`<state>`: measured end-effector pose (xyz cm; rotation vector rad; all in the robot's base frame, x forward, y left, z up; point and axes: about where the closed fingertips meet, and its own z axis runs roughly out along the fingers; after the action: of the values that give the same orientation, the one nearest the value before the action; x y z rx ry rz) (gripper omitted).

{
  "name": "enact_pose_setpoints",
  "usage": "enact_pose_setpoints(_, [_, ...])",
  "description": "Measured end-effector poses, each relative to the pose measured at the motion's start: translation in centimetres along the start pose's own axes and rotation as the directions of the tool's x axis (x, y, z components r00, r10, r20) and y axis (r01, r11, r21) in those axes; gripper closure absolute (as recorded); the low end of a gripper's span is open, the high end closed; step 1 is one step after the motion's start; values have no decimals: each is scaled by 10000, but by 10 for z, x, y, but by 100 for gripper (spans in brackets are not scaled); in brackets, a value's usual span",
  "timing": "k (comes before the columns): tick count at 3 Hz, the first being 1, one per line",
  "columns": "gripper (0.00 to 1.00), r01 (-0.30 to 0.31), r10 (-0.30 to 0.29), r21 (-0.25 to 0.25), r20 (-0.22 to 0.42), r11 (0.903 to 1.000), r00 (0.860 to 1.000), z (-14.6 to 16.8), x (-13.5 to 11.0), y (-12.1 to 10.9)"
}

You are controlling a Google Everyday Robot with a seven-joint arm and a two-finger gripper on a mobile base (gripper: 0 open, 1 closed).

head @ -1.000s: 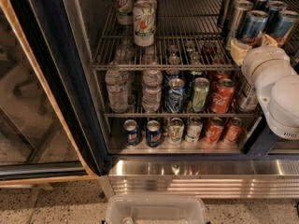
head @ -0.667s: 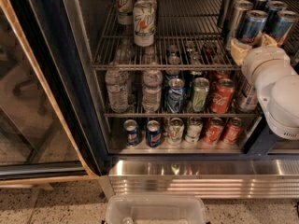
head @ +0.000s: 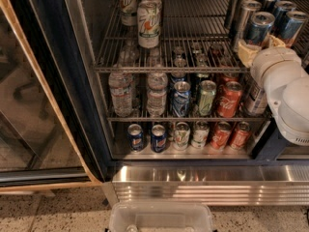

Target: Pick redbull can from top shelf of fridge

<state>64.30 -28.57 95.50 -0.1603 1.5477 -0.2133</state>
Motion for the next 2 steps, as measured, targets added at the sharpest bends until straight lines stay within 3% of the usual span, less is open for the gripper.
enact_pose_setpoints(2, [100, -82, 83, -196, 42, 9998, 10000, -12, -11, 2])
